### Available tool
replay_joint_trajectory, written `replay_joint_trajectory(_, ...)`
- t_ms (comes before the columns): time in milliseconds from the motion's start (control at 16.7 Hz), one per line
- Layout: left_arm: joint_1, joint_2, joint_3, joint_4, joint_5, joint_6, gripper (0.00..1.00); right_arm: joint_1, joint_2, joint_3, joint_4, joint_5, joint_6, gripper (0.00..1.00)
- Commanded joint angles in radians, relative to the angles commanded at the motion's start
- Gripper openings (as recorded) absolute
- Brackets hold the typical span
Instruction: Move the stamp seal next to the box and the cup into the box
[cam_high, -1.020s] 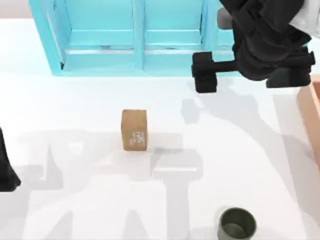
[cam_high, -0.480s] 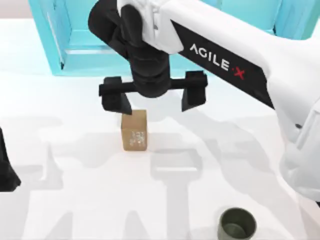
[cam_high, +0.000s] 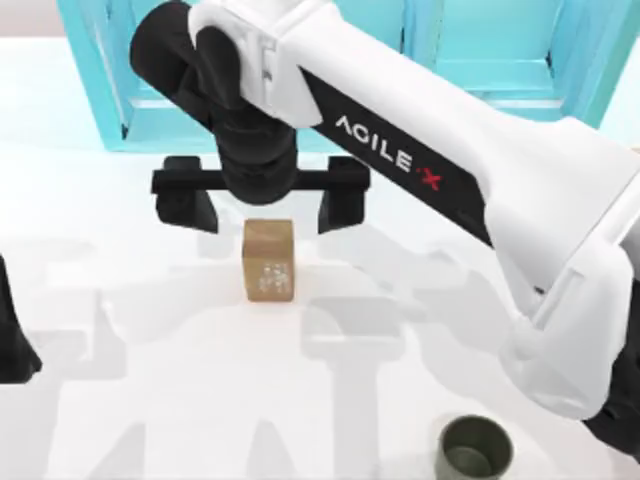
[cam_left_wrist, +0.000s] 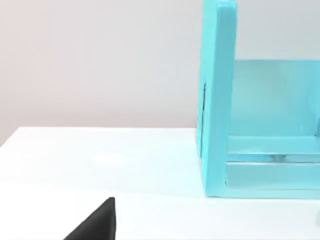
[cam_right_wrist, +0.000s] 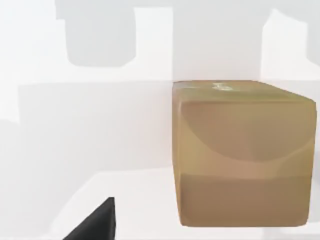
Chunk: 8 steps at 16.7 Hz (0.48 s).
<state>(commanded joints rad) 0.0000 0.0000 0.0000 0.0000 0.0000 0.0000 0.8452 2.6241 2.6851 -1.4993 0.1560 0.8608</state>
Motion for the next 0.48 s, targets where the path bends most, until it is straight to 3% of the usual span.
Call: replay_joint_trajectory(480,0.0,0.0,0.0,0.0,0.0,0.0,1.0,-0.008,-0.004,-0.075,0.073,-0.001,-0.008,1.0)
